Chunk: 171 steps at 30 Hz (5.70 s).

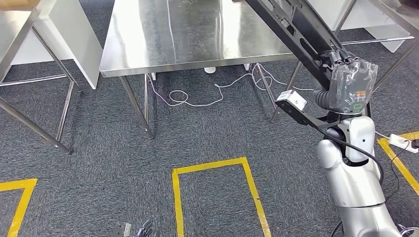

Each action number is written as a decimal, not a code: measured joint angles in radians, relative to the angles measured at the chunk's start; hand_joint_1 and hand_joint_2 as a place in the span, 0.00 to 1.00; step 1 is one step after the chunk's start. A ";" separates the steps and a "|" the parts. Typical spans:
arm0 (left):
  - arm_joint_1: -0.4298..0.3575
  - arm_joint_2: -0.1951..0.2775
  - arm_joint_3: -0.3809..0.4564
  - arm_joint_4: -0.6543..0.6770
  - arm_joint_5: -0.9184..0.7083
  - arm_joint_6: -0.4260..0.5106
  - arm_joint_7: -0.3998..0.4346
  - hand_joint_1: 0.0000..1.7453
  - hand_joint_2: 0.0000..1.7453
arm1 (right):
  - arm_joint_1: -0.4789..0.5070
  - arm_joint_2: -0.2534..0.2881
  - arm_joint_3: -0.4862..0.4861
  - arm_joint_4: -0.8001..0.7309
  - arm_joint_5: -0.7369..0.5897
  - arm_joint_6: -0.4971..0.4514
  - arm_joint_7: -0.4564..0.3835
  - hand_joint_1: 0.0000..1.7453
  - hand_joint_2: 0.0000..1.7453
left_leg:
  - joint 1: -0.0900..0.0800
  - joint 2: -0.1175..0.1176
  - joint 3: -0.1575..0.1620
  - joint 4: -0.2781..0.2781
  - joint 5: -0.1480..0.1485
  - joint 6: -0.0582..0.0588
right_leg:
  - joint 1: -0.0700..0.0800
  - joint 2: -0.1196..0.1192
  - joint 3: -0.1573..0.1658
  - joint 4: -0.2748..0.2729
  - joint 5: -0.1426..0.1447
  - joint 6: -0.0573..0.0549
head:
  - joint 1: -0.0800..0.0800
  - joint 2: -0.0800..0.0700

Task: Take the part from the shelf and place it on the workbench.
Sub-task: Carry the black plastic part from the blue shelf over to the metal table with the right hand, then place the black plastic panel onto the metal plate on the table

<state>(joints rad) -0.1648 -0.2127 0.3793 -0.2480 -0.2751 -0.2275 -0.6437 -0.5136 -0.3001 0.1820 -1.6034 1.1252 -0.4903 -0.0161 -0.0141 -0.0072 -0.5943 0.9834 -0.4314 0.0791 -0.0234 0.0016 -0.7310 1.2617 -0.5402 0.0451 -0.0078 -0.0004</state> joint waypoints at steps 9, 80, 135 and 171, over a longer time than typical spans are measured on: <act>0.000 0.003 -0.001 -0.001 0.000 0.000 0.002 0.00 1.00 | -0.008 0.000 -0.001 0.016 -0.012 -0.006 -0.005 1.00 1.00 | 0.001 -0.001 0.011 0.059 -0.069 -0.044 | -0.010 0.002 0.119 -0.239 0.093 -0.020 | -0.002 0.000; 0.006 0.010 -0.005 0.002 0.036 -0.051 0.031 0.00 1.00 | -0.008 -0.060 -0.024 0.044 -0.012 0.024 0.015 1.00 1.00 | 0.030 0.004 -0.138 0.080 0.065 -0.064 | -0.023 0.007 0.237 -0.267 0.025 -0.002 | -0.008 0.000; 0.004 0.031 -0.021 0.002 0.047 -0.077 0.013 0.00 1.00 | -0.023 -0.108 -0.112 0.256 0.172 0.170 0.049 1.00 1.00 | -0.013 -0.015 -0.051 0.009 0.044 0.036 | 0.004 0.006 0.040 0.018 -0.041 0.002 | 0.002 0.000; 0.002 0.045 -0.026 0.003 0.065 -0.091 0.027 0.00 1.00 | -0.055 -0.075 -0.045 0.383 0.176 0.134 0.050 1.00 1.00 | -0.001 -0.008 0.000 0.002 0.000 -0.015 | -0.034 -0.005 0.084 -0.228 0.090 0.065 | -0.003 0.000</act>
<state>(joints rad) -0.1631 -0.1676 0.3534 -0.2453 -0.2103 -0.3189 -0.6168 -0.5690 -0.3755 0.1371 -1.2205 1.3014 -0.3562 0.0343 -0.0147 -0.0153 -0.5945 0.9858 -0.4311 0.0642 -0.0576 -0.0034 -0.6475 1.0334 -0.4505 0.1104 -0.0104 -0.0004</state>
